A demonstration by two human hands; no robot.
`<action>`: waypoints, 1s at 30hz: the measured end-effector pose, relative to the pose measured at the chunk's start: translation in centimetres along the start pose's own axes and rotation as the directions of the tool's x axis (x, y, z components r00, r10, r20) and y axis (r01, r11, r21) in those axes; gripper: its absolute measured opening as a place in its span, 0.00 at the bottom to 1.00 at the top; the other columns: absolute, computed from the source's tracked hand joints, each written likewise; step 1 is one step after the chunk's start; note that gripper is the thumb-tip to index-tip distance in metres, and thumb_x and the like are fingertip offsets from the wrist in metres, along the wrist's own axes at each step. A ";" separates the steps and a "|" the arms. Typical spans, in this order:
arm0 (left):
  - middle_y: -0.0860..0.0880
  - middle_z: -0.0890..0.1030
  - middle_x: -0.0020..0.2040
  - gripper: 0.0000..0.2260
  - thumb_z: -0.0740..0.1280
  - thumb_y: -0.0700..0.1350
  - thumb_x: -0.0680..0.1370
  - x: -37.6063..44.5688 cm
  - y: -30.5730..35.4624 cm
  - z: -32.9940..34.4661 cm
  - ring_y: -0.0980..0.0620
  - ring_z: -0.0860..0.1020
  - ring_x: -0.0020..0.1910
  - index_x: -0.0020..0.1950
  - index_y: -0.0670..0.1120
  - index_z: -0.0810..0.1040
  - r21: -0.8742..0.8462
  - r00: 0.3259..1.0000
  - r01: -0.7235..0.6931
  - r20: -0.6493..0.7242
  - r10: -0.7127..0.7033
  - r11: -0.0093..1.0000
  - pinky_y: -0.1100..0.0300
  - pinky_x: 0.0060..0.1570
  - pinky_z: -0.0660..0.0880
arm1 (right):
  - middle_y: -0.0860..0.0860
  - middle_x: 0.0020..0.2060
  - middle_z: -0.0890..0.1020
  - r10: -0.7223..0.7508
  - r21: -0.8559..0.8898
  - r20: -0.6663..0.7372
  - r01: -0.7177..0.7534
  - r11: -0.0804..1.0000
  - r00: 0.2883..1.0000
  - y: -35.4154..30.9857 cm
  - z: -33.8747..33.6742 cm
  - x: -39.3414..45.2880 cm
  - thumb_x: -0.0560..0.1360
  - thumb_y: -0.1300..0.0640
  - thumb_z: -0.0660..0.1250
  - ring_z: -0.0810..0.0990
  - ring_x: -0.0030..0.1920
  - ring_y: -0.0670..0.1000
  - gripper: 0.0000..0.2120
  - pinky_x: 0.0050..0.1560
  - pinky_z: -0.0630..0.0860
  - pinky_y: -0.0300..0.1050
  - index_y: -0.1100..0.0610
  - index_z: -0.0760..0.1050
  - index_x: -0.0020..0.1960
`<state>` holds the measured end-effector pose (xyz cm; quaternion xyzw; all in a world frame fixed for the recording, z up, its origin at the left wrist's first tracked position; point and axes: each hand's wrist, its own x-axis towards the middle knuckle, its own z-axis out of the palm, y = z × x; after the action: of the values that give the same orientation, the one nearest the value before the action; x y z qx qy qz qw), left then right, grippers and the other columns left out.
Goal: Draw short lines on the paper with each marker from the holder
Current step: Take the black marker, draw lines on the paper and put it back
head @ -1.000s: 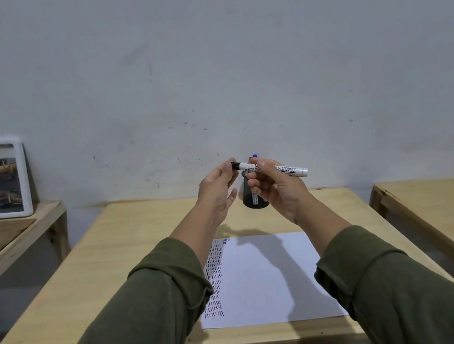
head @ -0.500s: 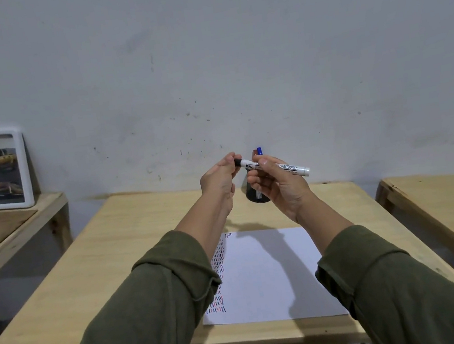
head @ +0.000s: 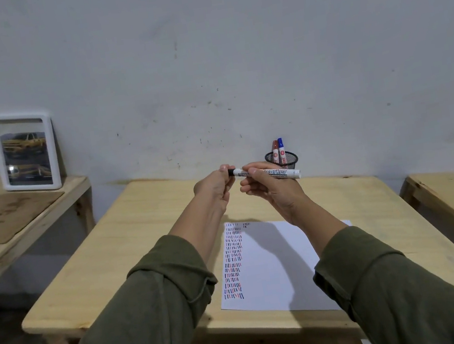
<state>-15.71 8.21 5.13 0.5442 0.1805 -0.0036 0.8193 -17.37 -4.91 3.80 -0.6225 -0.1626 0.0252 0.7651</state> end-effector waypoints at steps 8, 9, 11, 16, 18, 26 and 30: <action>0.56 0.76 0.19 0.14 0.60 0.47 0.80 0.8 -1.0 -2.9 0.63 0.76 0.27 0.35 0.49 0.74 -0.064 0.996 0.010 -0.084 -0.015 0.998 0.70 0.25 0.65 | 0.57 0.39 0.82 -0.019 -0.153 0.034 0.024 0.988 0.999 1.0 0.8 -0.2 0.76 0.63 0.65 0.83 0.38 0.51 0.05 0.51 0.79 0.47 0.58 0.80 0.49; 0.56 0.77 0.20 0.12 0.61 0.47 0.79 1.0 -0.8 -3.6 0.62 0.76 0.23 0.36 0.47 0.75 -0.076 0.989 0.004 -0.146 -0.015 0.997 0.71 0.24 0.69 | 0.57 0.39 0.82 -0.020 -0.155 0.034 0.025 0.988 0.999 1.0 0.6 -0.2 0.76 0.63 0.65 0.83 0.39 0.51 0.05 0.51 0.79 0.47 0.58 0.80 0.49; 0.52 0.81 0.34 0.07 0.64 0.47 0.78 1.1 -0.6 -5.0 0.58 0.77 0.29 0.46 0.44 0.78 -0.026 0.958 -0.015 -0.288 0.007 1.000 0.67 0.36 0.77 | 0.57 0.39 0.83 -0.016 -0.140 0.028 0.019 0.990 0.999 0.6 -0.2 -0.3 0.76 0.62 0.65 0.83 0.39 0.52 0.06 0.51 0.80 0.47 0.58 0.80 0.50; 0.49 0.79 0.46 0.07 0.68 0.45 0.75 1.1 -3.4 -7.3 0.56 0.73 0.29 0.51 0.45 0.80 0.423 0.912 -0.155 -0.287 0.294 0.893 0.73 0.23 0.71 | 0.55 0.37 0.83 0.052 -0.073 0.000 -0.052 0.996 0.999 1.2 -1.5 -0.2 0.76 0.61 0.64 0.83 0.39 0.51 0.07 0.50 0.80 0.44 0.56 0.80 0.52; 0.53 0.81 0.40 0.04 0.71 0.46 0.72 1.3 -4.9 -7.6 0.53 0.80 0.30 0.43 0.48 0.78 0.488 0.915 -0.152 -0.259 0.309 0.859 0.62 0.38 0.81 | 0.56 0.38 0.83 0.077 -0.067 -0.010 -0.077 0.995 0.997 2.0 -1.6 -0.4 0.76 0.61 0.64 0.83 0.38 0.51 0.08 0.50 0.80 0.45 0.56 0.79 0.53; 0.56 0.83 0.34 0.08 0.72 0.46 0.70 2.1 -7.7 -8.7 0.52 0.83 0.44 0.34 0.53 0.74 0.744 0.921 -0.199 -0.079 0.380 0.637 0.50 0.57 0.74 | 0.59 0.40 0.83 0.131 -0.035 -0.052 -0.133 0.991 0.990 3.7 -2.2 -0.9 0.75 0.65 0.66 0.83 0.37 0.51 0.06 0.49 0.81 0.45 0.59 0.79 0.50; 0.51 0.85 0.43 0.04 0.70 0.46 0.72 2.3 -8.2 -8.9 0.50 0.80 0.51 0.41 0.53 0.75 0.800 0.906 -0.228 -0.034 0.421 0.555 0.51 0.59 0.70 | 0.57 0.39 0.84 0.152 -0.020 -0.058 -0.154 0.988 0.987 4.2 -2.6 -1.1 0.74 0.65 0.67 0.83 0.37 0.51 0.06 0.48 0.81 0.44 0.59 0.80 0.48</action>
<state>-17.85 13.19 -5.90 0.8653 0.1464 0.1313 0.4611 -16.96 -6.67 -0.88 -0.6431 -0.0930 0.0643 0.7574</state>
